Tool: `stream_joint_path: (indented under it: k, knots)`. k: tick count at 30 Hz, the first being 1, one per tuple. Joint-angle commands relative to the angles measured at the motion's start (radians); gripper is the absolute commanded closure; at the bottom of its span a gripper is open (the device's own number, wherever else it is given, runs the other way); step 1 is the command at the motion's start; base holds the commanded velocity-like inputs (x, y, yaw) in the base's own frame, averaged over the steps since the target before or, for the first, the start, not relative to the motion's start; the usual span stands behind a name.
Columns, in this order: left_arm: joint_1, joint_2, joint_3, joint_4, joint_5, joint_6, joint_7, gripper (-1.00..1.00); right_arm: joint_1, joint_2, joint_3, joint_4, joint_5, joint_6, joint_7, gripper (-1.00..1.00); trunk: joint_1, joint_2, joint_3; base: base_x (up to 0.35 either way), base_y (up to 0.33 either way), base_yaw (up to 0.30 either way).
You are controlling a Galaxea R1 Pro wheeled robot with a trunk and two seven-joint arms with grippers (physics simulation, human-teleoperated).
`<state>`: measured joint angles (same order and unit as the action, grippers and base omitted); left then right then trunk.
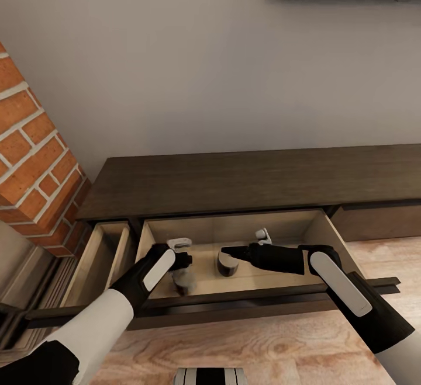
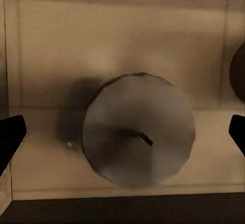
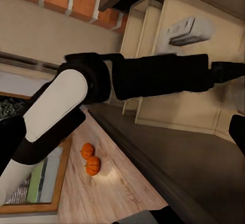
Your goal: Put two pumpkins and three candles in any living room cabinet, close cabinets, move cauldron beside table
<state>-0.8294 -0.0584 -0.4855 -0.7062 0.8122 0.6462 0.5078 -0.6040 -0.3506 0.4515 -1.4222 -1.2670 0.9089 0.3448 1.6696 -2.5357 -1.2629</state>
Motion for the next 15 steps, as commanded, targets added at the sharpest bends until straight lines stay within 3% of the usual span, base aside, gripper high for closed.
stream_joint_path:
  k: [1, 3, 8, 15]
  knots:
    - [-0.001, 0.002, 0.002, -0.025, 0.011, 0.019, 0.027, -1.00, -0.001, -0.001, 0.001, 0.000, 0.006, 0.001, 0.006, -1.00, 0.000, 0.000, -0.001, 0.000, 0.000, 0.000]
    - [-0.001, 0.005, 0.012, -0.072, 0.012, 0.053, 0.056, -1.00, -0.001, -0.001, 0.001, 0.000, 0.006, 0.001, 0.007, -1.00, 0.000, 0.000, -0.001, 0.000, 0.000, 0.000]
    - [-0.001, 0.004, 0.087, -0.136, 0.011, 0.128, 0.105, -1.00, -0.001, -0.001, 0.001, -0.001, 0.006, 0.001, 0.007, -1.00, 0.000, 0.000, -0.001, 0.000, 0.000, 0.000]
    - [-0.001, 0.005, 0.104, -0.138, 0.006, 0.139, 0.117, -1.00, -0.001, -0.001, 0.001, 0.000, 0.006, 0.001, 0.005, -1.00, 0.000, 0.000, -0.001, 0.000, 0.000, 0.000]
